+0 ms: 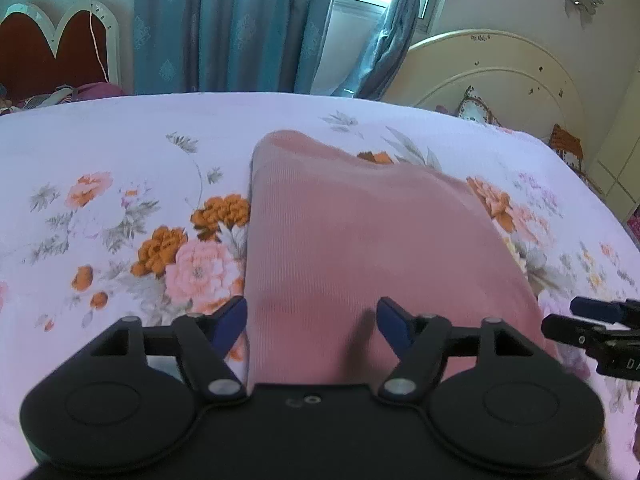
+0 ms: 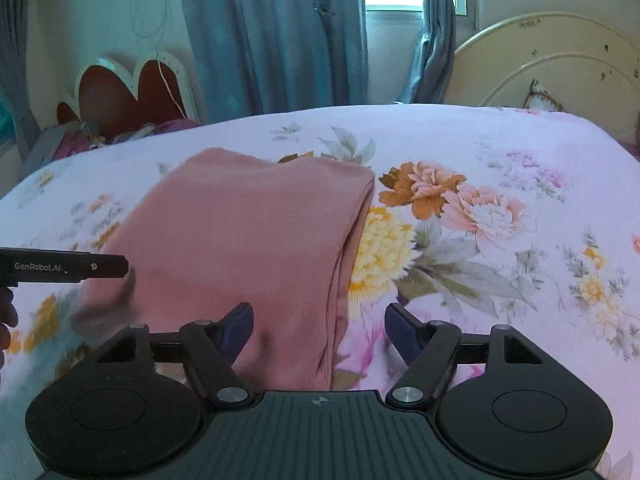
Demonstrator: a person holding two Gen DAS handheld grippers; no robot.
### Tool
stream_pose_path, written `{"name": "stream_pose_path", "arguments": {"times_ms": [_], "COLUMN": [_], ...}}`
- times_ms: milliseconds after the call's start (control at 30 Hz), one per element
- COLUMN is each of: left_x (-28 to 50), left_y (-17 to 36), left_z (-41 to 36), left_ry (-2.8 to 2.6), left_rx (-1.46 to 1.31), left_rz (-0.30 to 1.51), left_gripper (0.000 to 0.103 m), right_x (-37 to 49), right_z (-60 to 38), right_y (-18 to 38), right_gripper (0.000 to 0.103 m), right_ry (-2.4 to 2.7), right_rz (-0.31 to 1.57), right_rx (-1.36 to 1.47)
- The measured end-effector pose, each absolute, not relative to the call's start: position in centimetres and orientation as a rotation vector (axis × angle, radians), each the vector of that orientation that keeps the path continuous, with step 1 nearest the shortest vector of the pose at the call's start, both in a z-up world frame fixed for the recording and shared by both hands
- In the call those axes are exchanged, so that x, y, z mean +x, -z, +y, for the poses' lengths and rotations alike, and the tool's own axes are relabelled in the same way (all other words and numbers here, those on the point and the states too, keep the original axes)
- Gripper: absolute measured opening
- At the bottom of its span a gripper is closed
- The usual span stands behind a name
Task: Fold small clothes
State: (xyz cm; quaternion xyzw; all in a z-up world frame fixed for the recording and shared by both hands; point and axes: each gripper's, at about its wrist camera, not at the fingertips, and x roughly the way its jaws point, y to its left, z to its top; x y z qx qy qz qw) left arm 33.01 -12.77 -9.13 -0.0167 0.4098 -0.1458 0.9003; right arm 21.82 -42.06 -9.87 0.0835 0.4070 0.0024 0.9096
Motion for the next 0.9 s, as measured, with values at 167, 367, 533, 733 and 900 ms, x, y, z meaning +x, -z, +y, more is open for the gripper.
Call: {"name": "stream_pose_path", "arguments": {"times_ms": [167, 367, 533, 733, 900], "left_x": [35.1, 38.0, 39.7, 41.2, 41.5], "left_y": [9.1, 10.0, 11.2, 12.9, 13.9], "left_z": [-12.8, -12.3, -12.1, -11.6, -11.0], "left_ry": [0.309, 0.295, 0.329, 0.385, 0.430], "left_rx": [-0.047, -0.103, -0.122, -0.203, -0.289], "left_rz": [0.857, 0.894, 0.920, 0.952, 0.966], "left_gripper": [0.072, 0.072, 0.072, 0.071, 0.056], "right_x": [23.8, 27.0, 29.3, 30.6, 31.0], "right_z": [-43.0, -44.9, -46.2, -47.2, -48.6], "right_y": [9.9, 11.3, 12.7, 14.6, 15.8], "right_gripper": [0.072, 0.072, 0.071, 0.056, 0.046], "right_ry": [-0.007, 0.003, 0.007, -0.017, -0.053], "right_rz": [0.847, 0.876, 0.889, 0.896, 0.866], "right_rx": [0.273, 0.435, 0.537, 0.589, 0.705]}}
